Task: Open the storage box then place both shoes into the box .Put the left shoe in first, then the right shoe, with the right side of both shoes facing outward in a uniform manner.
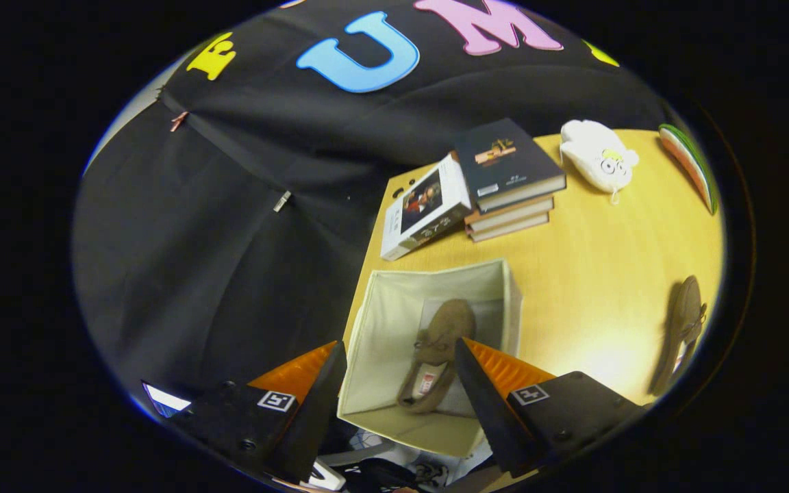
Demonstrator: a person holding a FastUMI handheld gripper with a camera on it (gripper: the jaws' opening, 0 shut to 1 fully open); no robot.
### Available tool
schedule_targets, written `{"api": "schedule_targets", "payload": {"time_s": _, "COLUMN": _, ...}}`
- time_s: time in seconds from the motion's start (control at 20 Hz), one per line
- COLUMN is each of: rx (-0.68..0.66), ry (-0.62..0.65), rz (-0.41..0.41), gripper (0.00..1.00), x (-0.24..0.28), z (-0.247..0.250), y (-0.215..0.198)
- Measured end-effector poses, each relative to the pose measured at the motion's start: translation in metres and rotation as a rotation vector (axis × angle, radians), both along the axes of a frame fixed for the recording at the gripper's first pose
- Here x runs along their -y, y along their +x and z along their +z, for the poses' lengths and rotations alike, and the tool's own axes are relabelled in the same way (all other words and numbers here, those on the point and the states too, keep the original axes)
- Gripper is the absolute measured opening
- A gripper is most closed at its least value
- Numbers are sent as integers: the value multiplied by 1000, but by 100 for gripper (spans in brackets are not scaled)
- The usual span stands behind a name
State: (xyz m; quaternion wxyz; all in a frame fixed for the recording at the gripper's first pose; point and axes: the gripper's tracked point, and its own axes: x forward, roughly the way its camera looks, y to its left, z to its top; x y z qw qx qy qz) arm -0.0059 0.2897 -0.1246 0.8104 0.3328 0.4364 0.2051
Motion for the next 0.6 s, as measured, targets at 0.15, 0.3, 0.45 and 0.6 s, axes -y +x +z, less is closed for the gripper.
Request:
{"api": "schedule_targets", "payload": {"time_s": 0.15, "rx": 107, "ry": -91, "rz": -28, "gripper": 97, "x": 65, "z": -1, "y": -3}}
{"api": "schedule_targets", "payload": {"time_s": 0.3, "rx": 116, "ry": -163, "rz": -40, "gripper": 98, "x": 129, "z": -16, "y": -24}}
{"api": "schedule_targets", "payload": {"time_s": 0.45, "rx": 89, "ry": -245, "rz": -59, "gripper": 97, "x": 191, "z": -46, "y": -48}}
{"api": "schedule_targets", "payload": {"time_s": 0.6, "rx": 24, "ry": -334, "rz": -74, "gripper": 97, "x": 247, "z": -88, "y": -78}}
